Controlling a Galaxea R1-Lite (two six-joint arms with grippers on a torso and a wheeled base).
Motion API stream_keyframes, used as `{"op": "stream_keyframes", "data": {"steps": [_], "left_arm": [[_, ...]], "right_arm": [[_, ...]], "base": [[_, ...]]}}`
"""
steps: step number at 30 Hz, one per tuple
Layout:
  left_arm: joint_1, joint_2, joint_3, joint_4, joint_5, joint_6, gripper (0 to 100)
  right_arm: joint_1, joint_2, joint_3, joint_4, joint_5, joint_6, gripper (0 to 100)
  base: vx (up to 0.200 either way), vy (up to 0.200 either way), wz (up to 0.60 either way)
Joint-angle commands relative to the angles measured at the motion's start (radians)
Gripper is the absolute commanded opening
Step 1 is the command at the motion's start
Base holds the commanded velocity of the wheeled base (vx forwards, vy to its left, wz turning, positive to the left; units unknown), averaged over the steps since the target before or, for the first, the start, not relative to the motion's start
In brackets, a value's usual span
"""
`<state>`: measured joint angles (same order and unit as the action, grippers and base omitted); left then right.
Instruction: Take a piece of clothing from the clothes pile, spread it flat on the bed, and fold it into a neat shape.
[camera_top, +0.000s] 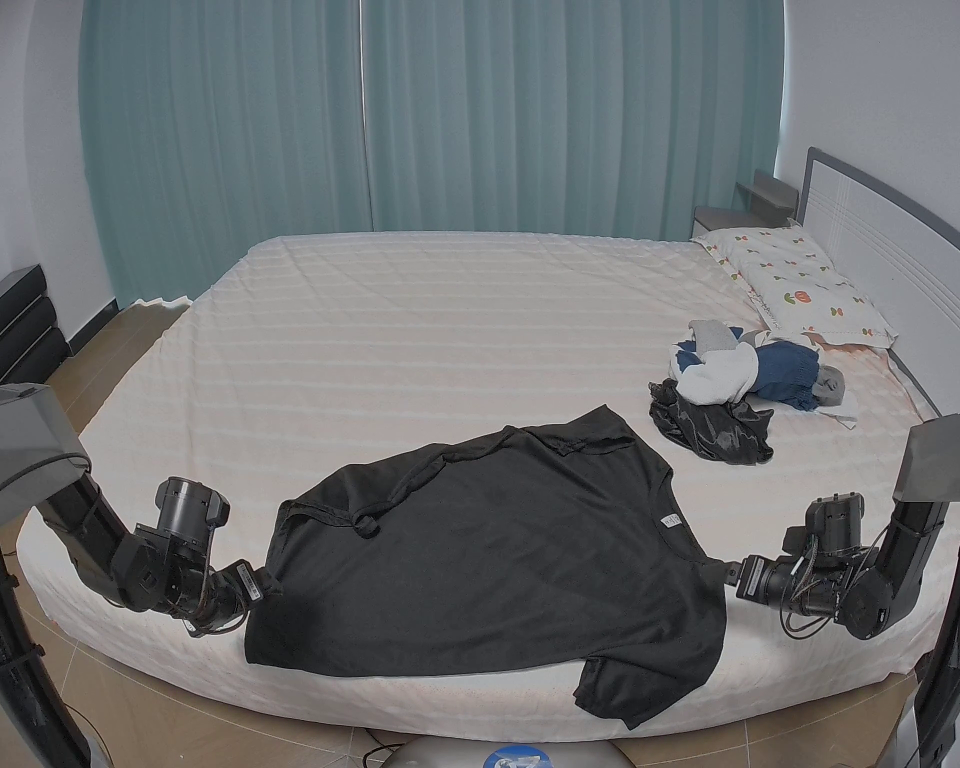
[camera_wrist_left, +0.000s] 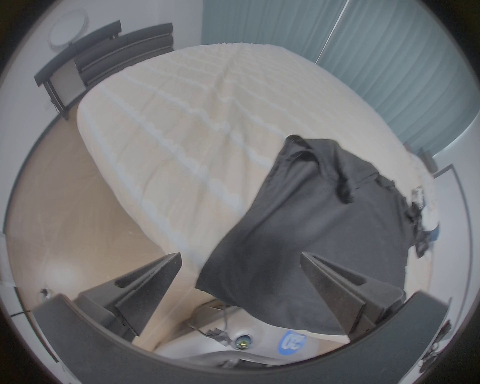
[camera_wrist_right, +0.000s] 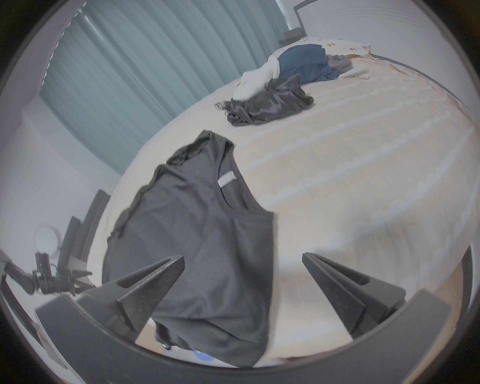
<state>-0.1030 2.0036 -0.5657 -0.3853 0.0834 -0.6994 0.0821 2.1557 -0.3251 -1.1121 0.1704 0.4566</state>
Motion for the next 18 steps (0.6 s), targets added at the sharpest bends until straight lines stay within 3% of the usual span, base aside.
{"op": "stream_keyframes", "data": {"steps": [1, 9, 14, 18], "left_arm": [[0.003, -0.1, -0.009, -0.006, -0.08, -0.063, 100], [-0.003, -0.086, -0.048, -0.014, -0.182, -0.146, 100], [-0.029, -0.031, -0.105, -0.014, -0.182, -0.193, 100], [-0.07, 0.057, -0.195, -0.006, -0.175, -0.233, 100]], "right_arm": [[0.039, -0.022, -0.081, 0.008, 0.0, 0.076, 100], [0.13, 0.024, -0.178, 0.006, 0.0, 0.264, 100], [0.137, 0.082, -0.196, -0.008, 0.0, 0.303, 100], [0.136, 0.084, -0.203, -0.006, 0.0, 0.312, 100]], "base": [[0.0, 0.0, 0.0], [0.175, 0.0, 0.0], [0.2, 0.0, 0.0], [0.0, 0.0, 0.0]]}}
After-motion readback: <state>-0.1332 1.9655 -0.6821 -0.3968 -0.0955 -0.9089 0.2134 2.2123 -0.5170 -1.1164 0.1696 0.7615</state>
